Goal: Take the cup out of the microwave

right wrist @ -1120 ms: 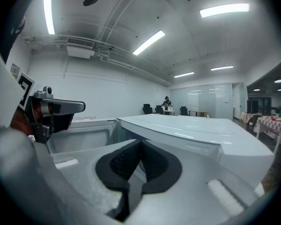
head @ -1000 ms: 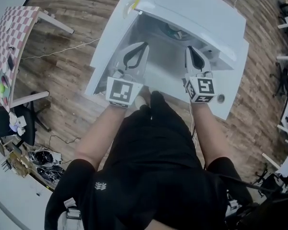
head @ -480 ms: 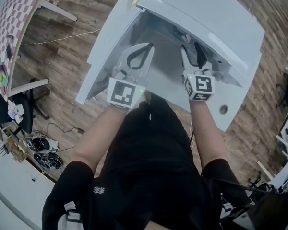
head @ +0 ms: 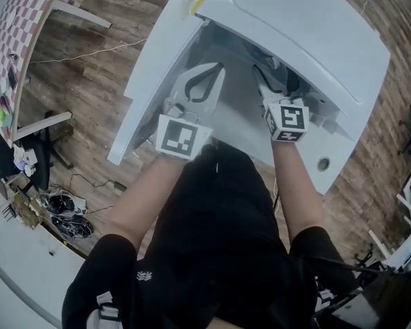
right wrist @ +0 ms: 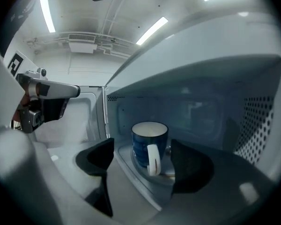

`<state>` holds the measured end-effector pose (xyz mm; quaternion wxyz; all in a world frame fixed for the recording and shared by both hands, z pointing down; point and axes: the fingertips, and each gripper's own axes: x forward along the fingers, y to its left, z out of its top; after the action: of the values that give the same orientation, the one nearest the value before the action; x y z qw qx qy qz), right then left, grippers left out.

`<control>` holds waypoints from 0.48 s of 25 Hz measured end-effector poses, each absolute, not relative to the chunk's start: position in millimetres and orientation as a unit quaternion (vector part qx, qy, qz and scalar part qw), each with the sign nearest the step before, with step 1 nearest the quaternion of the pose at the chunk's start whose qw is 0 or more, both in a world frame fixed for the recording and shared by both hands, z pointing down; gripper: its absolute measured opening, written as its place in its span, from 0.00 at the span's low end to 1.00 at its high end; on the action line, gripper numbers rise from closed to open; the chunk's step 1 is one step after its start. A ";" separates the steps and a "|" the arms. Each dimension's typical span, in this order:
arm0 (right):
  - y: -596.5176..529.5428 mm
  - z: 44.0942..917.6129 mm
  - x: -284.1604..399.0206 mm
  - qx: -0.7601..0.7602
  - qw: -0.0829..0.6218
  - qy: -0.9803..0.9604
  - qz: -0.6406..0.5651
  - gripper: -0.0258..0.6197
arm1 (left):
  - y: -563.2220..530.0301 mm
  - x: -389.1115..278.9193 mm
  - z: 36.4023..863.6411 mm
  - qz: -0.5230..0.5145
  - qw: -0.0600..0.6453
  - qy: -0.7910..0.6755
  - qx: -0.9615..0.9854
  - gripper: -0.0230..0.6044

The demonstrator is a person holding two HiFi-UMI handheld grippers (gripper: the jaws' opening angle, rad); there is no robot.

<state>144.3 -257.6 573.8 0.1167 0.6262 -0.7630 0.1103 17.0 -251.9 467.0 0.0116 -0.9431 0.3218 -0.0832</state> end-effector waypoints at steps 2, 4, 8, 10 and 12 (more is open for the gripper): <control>-264.7 578.0 142.3 0.626 0.116 -0.763 0.115 0.62 | -256.3 17.6 468.2 -0.084 0.010 0.320 -0.944 0.04; -272.4 581.8 140.4 0.625 0.113 -0.763 0.118 0.64 | -261.2 18.2 469.3 -0.084 0.011 0.320 -0.943 0.04; -285.2 588.5 143.6 0.629 0.106 -0.760 0.120 0.65 | -267.4 21.0 477.1 -0.089 0.013 0.320 -0.943 0.04; -290.4 588.4 146.2 0.634 0.101 -0.757 0.118 0.65 | -268.9 21.5 479.5 -0.091 0.012 0.320 -0.943 0.04; -295.6 589.6 145.7 0.636 0.102 -0.756 0.118 0.65 | -270.9 21.4 480.6 -0.091 0.010 0.321 -0.943 0.04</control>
<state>145.7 -295.6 589.6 0.1016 0.6359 -0.7559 0.1182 21.4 -270.9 480.6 0.0100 -0.9426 0.3211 -0.0909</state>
